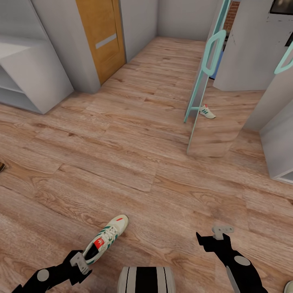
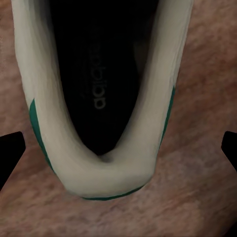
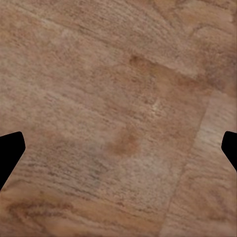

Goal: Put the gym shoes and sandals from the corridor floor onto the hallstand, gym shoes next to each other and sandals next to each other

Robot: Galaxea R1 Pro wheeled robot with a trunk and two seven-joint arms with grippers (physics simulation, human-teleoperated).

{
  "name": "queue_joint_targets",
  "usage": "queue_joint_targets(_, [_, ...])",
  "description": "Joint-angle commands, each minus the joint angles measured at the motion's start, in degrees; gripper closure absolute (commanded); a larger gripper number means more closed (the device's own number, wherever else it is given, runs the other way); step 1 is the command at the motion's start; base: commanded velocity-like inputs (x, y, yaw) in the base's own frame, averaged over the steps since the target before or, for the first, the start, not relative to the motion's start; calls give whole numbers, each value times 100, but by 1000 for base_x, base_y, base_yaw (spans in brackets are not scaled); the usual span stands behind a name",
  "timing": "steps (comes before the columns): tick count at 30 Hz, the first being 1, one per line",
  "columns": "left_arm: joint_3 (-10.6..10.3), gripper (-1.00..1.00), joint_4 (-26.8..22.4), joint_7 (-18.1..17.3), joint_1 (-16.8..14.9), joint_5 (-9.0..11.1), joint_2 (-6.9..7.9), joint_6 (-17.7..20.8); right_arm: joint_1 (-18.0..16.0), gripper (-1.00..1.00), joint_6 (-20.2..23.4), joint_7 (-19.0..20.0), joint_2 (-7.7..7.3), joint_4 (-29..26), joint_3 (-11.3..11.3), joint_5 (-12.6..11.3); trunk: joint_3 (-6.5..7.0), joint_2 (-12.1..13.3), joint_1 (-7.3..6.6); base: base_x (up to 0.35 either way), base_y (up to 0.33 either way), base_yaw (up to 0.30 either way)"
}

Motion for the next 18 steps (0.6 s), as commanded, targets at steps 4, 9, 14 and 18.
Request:
queue_joint_targets(4, [16, -100, -3, 0, -8, -41, 12, -26, 0, -100, 30, 41, 1, -10, -9, 28, -4, -1, -1, 0, 0, 0])
queue_joint_targets(9, [20, -100, 0, 0, -10, -43, 10, -21, -3, -100, 30, 41, 1, -11, -9, 28, -4, -1, -1, 0, 0, 0])
queue_joint_targets(14, [21, -100, 4, 0, -10, -39, 11, -23, -4, -100, 30, 41, 1, -11, -9, 28, -4, -1, -1, 0, 0, 0])
queue_joint_targets(18, [21, -100, 4, 0, -10, -36, 9, -25, -5, -100, 30, 41, 1, -11, -9, 28, -4, -1, -1, 0, 0, 0])
